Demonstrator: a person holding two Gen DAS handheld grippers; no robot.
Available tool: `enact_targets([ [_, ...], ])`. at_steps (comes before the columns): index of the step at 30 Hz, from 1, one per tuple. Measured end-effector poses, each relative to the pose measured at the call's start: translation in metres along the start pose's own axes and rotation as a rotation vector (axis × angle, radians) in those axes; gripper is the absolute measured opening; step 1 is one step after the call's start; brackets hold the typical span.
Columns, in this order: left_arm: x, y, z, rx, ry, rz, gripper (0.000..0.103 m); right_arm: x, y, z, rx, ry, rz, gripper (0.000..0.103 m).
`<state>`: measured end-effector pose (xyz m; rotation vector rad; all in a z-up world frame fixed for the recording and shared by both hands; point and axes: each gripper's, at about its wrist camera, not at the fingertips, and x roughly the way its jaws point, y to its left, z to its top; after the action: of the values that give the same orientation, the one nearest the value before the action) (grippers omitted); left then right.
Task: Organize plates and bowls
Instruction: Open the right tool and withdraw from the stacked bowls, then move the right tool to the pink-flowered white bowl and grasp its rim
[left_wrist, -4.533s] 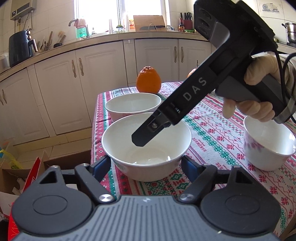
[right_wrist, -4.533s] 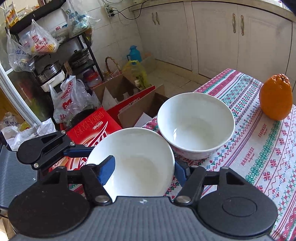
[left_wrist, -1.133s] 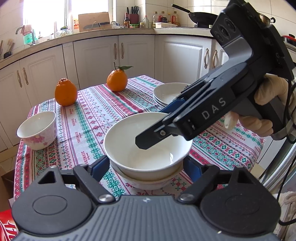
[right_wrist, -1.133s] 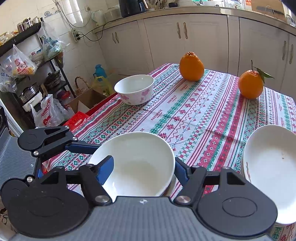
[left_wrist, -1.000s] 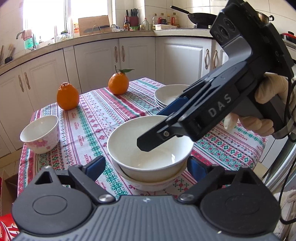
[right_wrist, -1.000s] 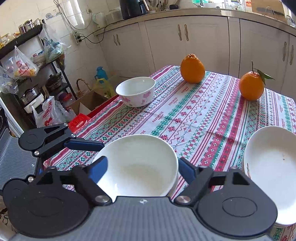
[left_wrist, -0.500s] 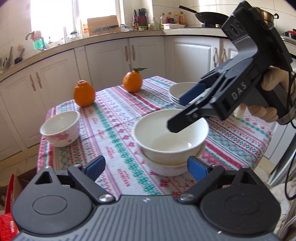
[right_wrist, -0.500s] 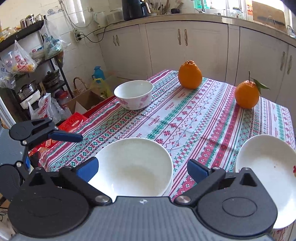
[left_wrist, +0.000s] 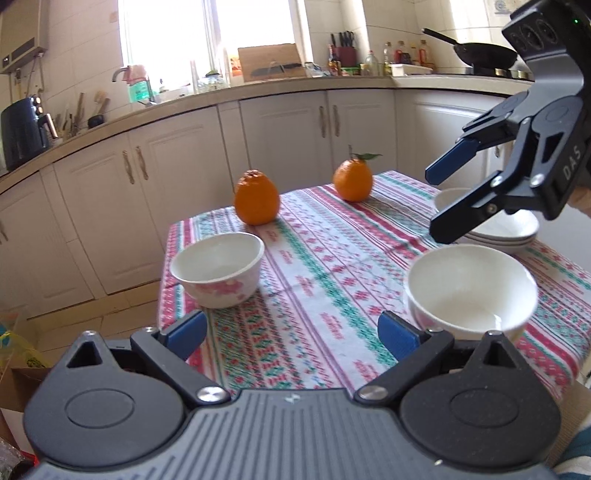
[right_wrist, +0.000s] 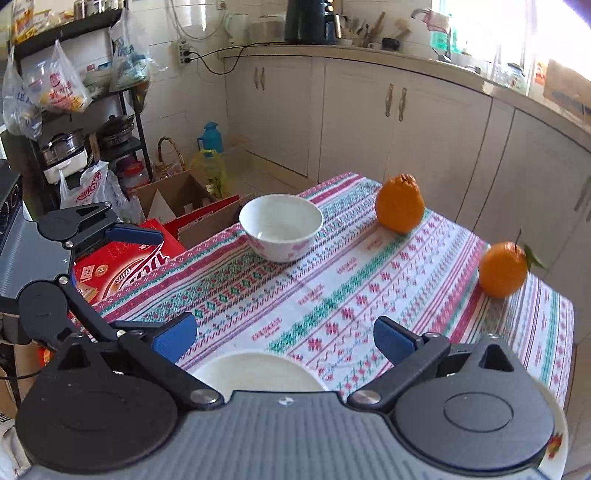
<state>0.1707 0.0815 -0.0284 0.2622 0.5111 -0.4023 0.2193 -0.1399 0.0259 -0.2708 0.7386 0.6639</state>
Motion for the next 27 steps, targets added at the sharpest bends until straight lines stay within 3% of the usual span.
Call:
enact_targets([
  [6,0.022,0.025,0.007,-0.045,-0.010,0.055,0.099,0.019,-0.005,0.036,-0.079,0.019,0.012,0.103],
  [15,0.062,0.047,0.010,-0.087,0.009,0.113,0.099,0.073,-0.023,0.079,-0.108,0.091,0.113,0.103],
  [27,0.104,0.059,0.009,-0.098,0.057,0.113,0.098,0.158,-0.039,0.115,-0.124,0.210,0.228,0.103],
])
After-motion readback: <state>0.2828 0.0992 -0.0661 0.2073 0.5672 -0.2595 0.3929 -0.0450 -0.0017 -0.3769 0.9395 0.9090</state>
